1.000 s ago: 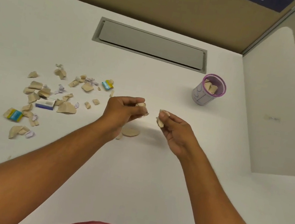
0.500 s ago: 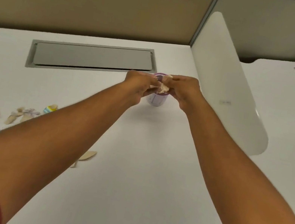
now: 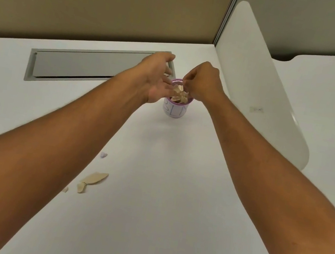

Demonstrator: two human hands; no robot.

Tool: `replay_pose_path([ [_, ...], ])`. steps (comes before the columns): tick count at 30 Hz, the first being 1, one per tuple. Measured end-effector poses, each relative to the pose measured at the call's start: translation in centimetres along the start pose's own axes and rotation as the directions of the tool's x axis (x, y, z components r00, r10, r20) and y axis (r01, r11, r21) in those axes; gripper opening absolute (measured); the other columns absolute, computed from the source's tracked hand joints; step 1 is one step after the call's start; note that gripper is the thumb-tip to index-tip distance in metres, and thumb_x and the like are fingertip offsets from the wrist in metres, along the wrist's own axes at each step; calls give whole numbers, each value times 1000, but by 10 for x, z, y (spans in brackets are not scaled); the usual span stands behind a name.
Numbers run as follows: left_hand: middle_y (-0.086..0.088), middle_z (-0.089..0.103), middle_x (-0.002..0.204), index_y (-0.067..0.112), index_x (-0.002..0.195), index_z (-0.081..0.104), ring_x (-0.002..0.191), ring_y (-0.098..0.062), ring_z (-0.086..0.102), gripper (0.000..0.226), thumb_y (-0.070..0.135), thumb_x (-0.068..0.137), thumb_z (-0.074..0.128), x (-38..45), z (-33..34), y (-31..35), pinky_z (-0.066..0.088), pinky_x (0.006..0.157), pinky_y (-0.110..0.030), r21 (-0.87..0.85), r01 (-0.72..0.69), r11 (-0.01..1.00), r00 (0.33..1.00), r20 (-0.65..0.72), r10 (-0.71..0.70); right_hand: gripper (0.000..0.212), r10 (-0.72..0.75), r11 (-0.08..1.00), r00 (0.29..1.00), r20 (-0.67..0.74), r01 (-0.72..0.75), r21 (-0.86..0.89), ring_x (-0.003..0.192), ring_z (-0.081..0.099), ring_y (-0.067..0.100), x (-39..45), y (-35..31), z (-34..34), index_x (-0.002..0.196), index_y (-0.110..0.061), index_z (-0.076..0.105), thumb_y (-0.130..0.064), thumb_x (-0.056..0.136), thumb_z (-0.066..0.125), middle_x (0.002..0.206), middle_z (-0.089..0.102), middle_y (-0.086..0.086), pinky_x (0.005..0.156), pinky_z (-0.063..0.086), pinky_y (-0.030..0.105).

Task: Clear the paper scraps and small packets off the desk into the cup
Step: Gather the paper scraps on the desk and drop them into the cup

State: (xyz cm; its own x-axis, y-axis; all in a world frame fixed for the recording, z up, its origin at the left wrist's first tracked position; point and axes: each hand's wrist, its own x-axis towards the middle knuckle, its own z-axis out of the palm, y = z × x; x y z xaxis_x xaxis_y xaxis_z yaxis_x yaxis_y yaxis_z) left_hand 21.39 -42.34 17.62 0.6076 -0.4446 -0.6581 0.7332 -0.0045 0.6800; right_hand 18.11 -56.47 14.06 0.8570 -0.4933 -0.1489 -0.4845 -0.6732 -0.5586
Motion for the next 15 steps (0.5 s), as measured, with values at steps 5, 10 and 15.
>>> replay_pose_path([
  [5,-21,64,142,0,146,55,122,-32,68,50,34,110,50,-8,-31,-22,56,109,-45,56,-81,995,995,-47,83,24,-120,975,989,88,134,-179,97,72,29,-9,4,31,107,-11,79,-19,85,80,109,75,12,90,60,36],
  [10,-18,76,124,2,120,71,115,-30,76,32,27,109,54,-42,-109,-65,58,105,-41,22,-120,993,986,-115,121,19,-154,972,984,87,167,-167,97,71,29,-11,4,25,100,-12,82,-12,82,75,104,77,13,86,56,29],
  [15,-6,82,105,11,109,80,102,-23,78,17,14,102,65,-86,-194,-120,62,95,-31,386,-217,897,855,-369,365,16,-297,949,939,-172,310,50,76,68,13,-46,-13,19,85,-16,79,-8,77,68,81,74,-2,74,53,24],
])
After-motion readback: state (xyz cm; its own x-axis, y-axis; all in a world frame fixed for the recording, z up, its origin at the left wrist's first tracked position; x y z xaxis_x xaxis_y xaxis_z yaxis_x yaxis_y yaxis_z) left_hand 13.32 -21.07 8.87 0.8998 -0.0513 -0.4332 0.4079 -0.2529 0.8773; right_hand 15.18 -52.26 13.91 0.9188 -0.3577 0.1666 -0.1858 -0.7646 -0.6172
